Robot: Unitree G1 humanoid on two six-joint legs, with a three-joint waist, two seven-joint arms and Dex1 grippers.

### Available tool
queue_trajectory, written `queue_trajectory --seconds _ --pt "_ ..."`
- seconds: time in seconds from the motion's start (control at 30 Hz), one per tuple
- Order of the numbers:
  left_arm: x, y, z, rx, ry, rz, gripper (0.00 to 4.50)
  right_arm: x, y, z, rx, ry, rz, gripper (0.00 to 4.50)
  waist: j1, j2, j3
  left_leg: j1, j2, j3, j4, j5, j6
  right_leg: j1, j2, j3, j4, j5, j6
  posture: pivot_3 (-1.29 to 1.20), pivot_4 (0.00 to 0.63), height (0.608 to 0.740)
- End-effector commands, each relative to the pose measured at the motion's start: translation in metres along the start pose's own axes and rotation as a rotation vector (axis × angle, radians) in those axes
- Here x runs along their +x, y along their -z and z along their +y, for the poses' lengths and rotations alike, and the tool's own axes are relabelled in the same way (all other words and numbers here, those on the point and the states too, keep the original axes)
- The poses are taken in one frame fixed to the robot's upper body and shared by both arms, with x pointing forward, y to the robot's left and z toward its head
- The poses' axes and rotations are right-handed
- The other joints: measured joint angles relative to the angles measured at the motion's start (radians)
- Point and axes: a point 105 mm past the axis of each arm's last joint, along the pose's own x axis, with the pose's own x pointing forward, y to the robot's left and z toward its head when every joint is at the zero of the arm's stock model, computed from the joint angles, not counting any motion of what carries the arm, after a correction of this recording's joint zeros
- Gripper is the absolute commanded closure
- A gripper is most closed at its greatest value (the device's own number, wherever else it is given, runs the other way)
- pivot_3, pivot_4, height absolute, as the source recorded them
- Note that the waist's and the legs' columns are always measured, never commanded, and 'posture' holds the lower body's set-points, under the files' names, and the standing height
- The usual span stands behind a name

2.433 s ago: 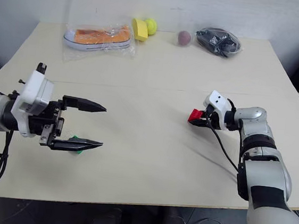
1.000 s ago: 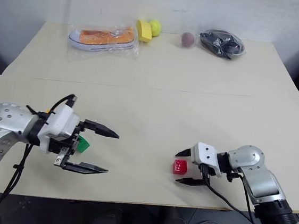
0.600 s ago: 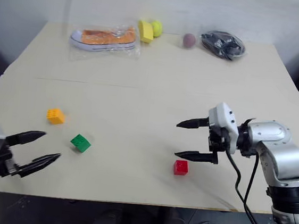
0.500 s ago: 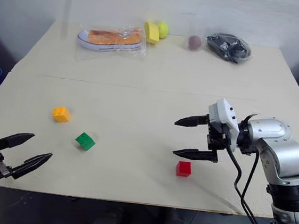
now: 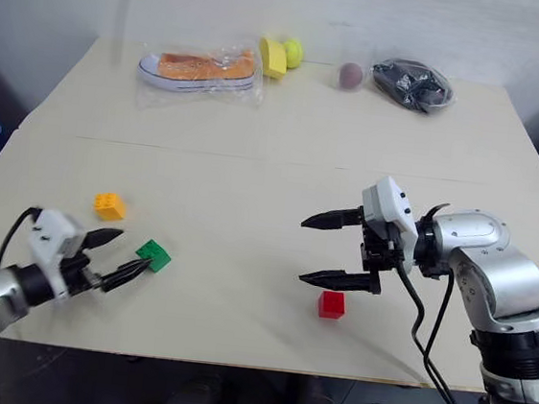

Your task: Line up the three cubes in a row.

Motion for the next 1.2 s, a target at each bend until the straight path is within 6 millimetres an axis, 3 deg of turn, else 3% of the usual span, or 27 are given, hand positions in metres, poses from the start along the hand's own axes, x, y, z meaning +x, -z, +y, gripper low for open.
queue_trajectory --seconds 0.03,0.2,0.77,0.87,1.13,1.2 --pt "0.01 0.008 0.001 -0.003 0.005 0.039 0.0 -0.001 -0.011 0.006 -0.037 0.003 -0.022 0.03 -0.004 0.0 0.0 0.0 0.0 0.0 0.0 0.0 0.0 0.0 0.0 0.0 0.0 0.0 0.0 0.0 0.15 0.74" --pt "0.015 0.01 -0.011 0.0 0.062 0.049 0.0 -0.003 -0.012 0.008 -0.027 0.029 -0.029 0.03 -0.021 0.0 0.0 -0.001 0.001 0.001 -0.001 0.0 0.0 -0.001 0.001 0.0 0.0 0.0 0.0 0.0 0.15 0.74" --pt "-0.006 0.013 -0.008 -0.08 -0.058 0.058 0.0 -0.003 -0.01 0.006 -0.033 0.05 -0.019 0.03 -0.023 0.0 0.0 0.0 0.001 0.0 0.0 0.0 0.0 -0.001 0.0 0.0 0.0 0.0 0.0 0.0 0.15 0.74" --pt "-0.007 0.016 -0.006 -0.095 -0.066 0.047 0.63 -0.002 -0.01 0.006 -0.037 0.047 -0.019 0.0 -0.023 0.0 0.0 0.0 0.001 0.0 0.0 0.0 0.0 -0.001 0.0 0.0 -0.001 0.0 0.0 0.0 0.15 0.74" --pt "-0.002 0.021 -0.011 -0.079 -0.033 0.053 2.98 -0.002 -0.014 0.002 -0.047 0.046 -0.022 0.0 -0.023 0.0 0.0 0.0 0.001 0.0 0.0 0.0 0.0 -0.001 0.0 0.0 -0.001 0.0 0.0 0.0 0.15 0.74" --pt "-0.001 0.019 -0.012 -0.066 -0.017 0.045 2.99 -0.002 -0.013 0.002 -0.048 0.048 -0.018 0.0 -0.023 0.0 0.0 0.0 0.001 0.0 0.0 0.0 0.0 -0.001 0.0 0.0 -0.001 0.0 0.0 0.0 0.15 0.74"
